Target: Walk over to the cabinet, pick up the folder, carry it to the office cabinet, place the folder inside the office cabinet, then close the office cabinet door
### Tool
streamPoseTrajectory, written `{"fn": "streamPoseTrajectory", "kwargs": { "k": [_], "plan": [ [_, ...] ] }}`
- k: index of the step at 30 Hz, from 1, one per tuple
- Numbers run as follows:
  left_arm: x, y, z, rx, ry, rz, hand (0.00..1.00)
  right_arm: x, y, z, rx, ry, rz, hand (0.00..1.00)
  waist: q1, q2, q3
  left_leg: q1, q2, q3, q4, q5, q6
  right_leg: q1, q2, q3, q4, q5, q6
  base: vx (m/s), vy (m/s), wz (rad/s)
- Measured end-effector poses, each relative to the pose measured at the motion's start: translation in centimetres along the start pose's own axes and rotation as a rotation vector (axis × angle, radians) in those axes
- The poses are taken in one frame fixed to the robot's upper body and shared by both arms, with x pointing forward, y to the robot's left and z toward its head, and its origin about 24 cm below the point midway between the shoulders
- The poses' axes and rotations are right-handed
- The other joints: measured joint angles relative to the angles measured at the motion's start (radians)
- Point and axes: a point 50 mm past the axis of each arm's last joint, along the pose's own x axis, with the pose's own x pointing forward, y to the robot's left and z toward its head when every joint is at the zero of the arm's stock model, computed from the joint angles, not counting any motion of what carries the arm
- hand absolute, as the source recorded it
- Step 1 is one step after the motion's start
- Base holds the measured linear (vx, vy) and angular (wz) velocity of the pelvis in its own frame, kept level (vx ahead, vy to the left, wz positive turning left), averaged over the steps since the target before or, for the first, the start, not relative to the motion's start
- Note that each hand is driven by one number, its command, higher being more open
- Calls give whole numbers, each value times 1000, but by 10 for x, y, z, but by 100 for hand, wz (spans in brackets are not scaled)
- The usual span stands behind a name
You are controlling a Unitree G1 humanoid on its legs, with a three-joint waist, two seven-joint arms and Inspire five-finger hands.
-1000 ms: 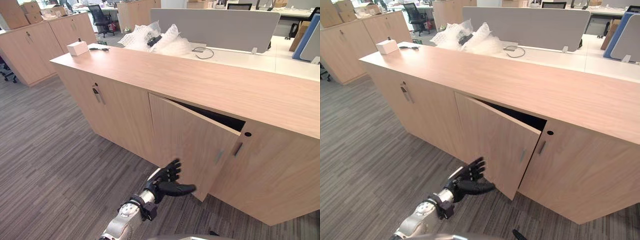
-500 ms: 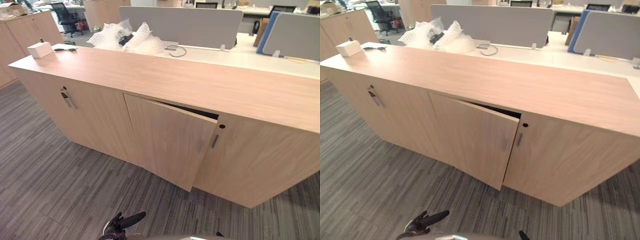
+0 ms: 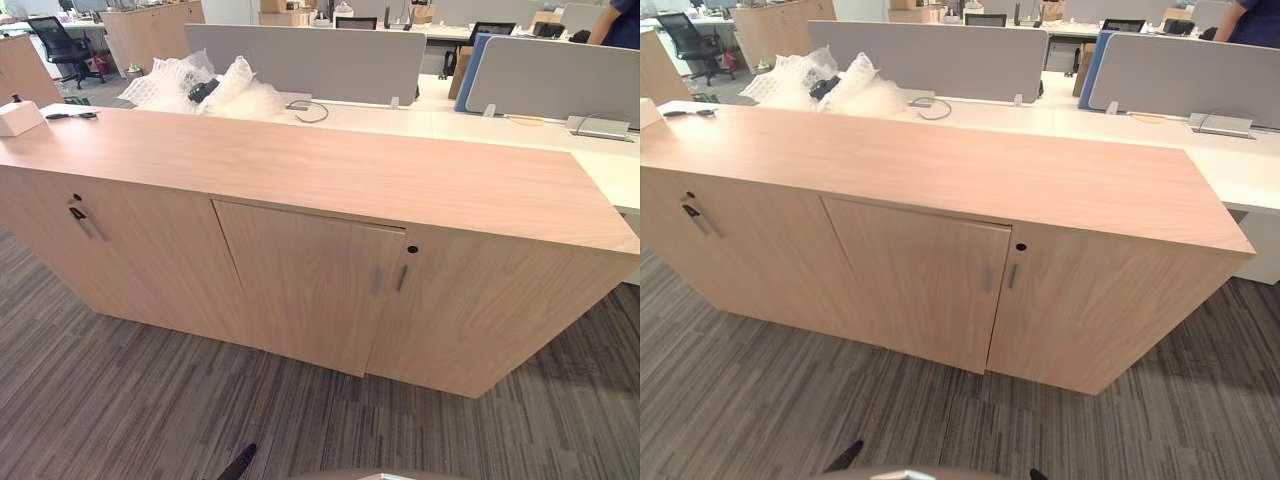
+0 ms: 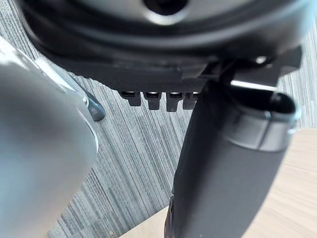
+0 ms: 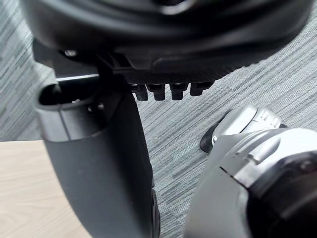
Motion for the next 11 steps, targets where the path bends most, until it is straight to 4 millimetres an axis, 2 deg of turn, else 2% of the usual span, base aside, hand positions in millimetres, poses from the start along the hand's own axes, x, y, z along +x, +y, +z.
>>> {"fn": "streamPoseTrajectory", "kwargs": {
  "k": [5, 8, 11],
  "plan": [
    [2, -22, 4, 121, -16, -54, 100, 0, -2, 6, 8, -20, -8, 100, 1, 21, -8, 23, 19, 11, -33, 8, -12, 3, 23, -1, -11, 4, -6, 73, -20, -9],
    [3, -35, 8, 173, -44, -69, 100, 1, -1, 6, 66, -16, -31, 100, 1, 24, -9, 23, 17, 10, -35, 10, -10, 10, 22, 0, -29, 16, -9, 0, 0, 0],
    [3, -39, 10, 200, -48, -100, 100, 1, -1, 5, 102, -8, -42, 100, 0, 24, -7, 31, 14, 12, -35, 12, -7, 23, 20, 5, -45, 27, -10, -31, 24, -5]
  ]
}}
